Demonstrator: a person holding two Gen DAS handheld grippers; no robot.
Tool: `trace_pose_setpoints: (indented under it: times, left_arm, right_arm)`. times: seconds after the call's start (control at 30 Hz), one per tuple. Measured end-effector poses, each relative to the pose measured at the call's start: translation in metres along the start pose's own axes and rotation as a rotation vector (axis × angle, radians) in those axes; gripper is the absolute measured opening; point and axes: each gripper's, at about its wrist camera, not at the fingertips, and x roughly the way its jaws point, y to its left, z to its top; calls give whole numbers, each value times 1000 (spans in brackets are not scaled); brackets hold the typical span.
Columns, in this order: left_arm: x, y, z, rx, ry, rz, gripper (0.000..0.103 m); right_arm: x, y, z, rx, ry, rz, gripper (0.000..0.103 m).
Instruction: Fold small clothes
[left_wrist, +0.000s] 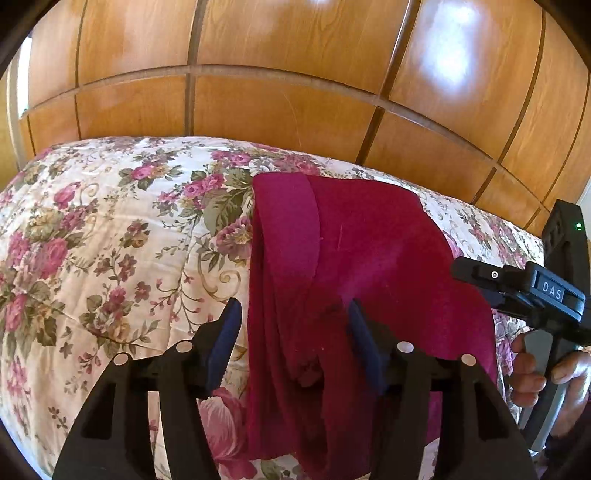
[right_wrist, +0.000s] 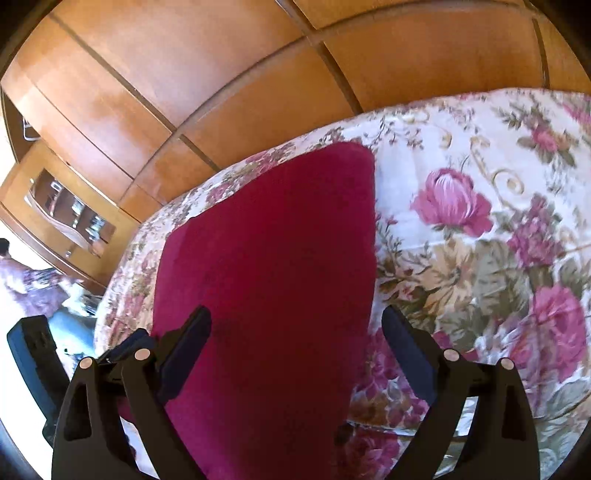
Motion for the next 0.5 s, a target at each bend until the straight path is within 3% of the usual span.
trace_pose_setpoints:
  times: [0.23,0.5]
  left_arm:
    - [9,5,-2,-1,18,-20,59]
    - [25,14,-5,-14,44,-87,59]
  right_arm:
    - [19,-10,0,52,60,92,92]
    - [38,-10,3,52,127,153,80]
